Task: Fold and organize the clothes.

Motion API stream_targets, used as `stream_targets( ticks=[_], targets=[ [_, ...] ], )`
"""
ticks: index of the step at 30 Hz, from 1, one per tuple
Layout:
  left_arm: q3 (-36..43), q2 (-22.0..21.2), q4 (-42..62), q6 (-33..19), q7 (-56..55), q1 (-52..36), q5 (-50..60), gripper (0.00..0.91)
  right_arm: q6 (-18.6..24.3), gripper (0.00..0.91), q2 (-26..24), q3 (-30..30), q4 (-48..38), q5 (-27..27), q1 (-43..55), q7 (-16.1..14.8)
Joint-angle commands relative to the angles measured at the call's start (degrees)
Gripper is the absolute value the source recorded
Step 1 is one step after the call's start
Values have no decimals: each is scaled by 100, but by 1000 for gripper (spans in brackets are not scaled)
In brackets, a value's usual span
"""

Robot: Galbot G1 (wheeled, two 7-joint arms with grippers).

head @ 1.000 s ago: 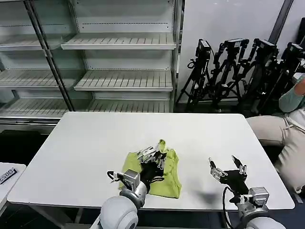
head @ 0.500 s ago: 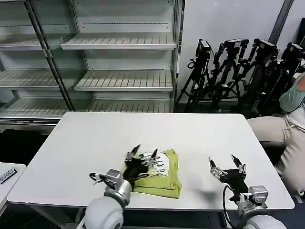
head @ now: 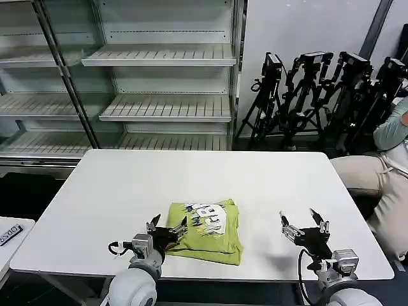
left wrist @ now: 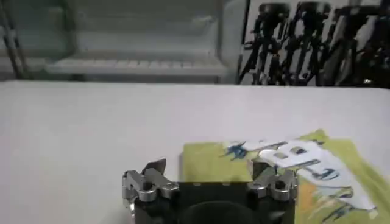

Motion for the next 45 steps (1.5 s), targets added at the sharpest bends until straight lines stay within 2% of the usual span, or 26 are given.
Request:
stream_targets(
  ticks=[1,13,19,22,24,25,27,29,31,34,36,38,39,40,41,45],
  targets=[
    [11,-40,449,74,-209,-51,-328,10,-12,907,36,-23,21,-4,37,8],
    [149,-248,507,62,-64,-130,-162,10,-28,907,99,-59,31,-35,13,35],
    [-69,-48,357,67,263,-19,367,0,-22,907,114,-138,-54,-58,89,18],
    [-457,179,244,69,380,95,404,10,-19,907,132,-219,-155,-83,247,22],
    [-949,484,135,71,529,203,407,10,-23,907,129,-255,-176,-81,322,19],
    [-1401,766,41,75,646,303,389,10,-23,907,125,-268,-179,-79,342,19],
    [-2177,1424,-50,87,965,524,284,10,-20,907,109,-302,-185,-74,363,13],
    [-3287,2007,49,89,1536,811,232,10,-10,907,95,-338,-219,-65,405,14],
    [-4323,2832,362,87,1993,1145,151,10,11,907,76,-369,-278,-49,469,7],
    [-5149,3544,514,90,2381,1479,47,10,35,907,77,-430,-348,-29,566,-2],
    [-5174,3658,299,93,2392,1473,5,10,44,907,88,-466,-365,-29,594,-3],
    [-4676,3460,-393,98,2125,1256,-109,10,47,907,122,-509,-360,-37,610,-1],
    [-4372,3198,-760,99,1893,1205,-132,10,48,907,135,-510,-350,-41,596,0],
    [-3709,2985,-1226,97,1735,1161,-53,10,47,907,143,-478,-312,-44,543,-1],
    [-3375,2523,-1562,96,1638,1148,0,10,46,907,143,-457,-284,-43,506,1],
    [-620,1089,-2106,71,1371,1167,1138,10,39,907,40,-252,-228,-32,336,-4]
  ],
)
